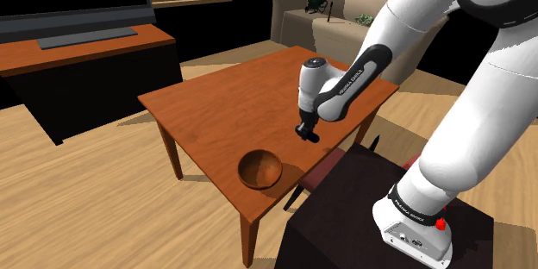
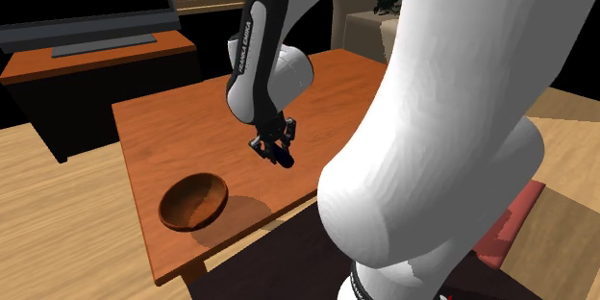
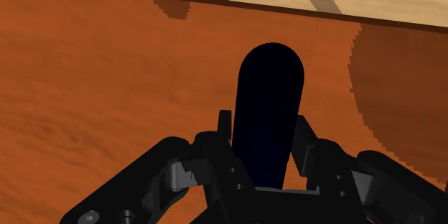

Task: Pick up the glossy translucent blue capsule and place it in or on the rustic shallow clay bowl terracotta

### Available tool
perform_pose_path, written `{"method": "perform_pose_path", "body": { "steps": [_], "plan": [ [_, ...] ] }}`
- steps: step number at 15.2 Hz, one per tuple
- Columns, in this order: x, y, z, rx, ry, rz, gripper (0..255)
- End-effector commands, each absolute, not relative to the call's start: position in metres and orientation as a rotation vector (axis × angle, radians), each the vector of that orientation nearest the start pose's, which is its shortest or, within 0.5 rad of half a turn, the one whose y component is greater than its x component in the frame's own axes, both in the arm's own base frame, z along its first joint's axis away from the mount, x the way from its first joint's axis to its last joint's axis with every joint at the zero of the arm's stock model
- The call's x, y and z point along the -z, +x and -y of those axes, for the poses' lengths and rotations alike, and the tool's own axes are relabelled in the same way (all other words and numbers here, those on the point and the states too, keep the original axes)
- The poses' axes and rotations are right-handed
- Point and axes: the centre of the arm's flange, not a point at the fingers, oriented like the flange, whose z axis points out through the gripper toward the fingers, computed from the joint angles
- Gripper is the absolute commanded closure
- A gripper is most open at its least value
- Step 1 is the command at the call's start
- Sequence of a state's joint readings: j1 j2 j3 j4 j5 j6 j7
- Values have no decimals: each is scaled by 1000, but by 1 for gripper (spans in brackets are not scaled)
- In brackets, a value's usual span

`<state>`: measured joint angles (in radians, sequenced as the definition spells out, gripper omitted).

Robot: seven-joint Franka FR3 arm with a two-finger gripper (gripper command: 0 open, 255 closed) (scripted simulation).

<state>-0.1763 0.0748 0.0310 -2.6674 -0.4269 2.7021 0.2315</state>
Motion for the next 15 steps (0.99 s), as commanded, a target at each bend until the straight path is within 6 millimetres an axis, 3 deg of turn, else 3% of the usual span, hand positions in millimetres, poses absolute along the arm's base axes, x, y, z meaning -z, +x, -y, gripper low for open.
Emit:
{"method": "perform_pose_path", "body": {
  "steps": [1,9,15],
  "plan": [
    [-219,409,46,-53,-3313,23,255],
    [-259,409,46,-53,-3313,23,255],
    [-260,423,-32,-53,-3313,23,255]
  ]
}}
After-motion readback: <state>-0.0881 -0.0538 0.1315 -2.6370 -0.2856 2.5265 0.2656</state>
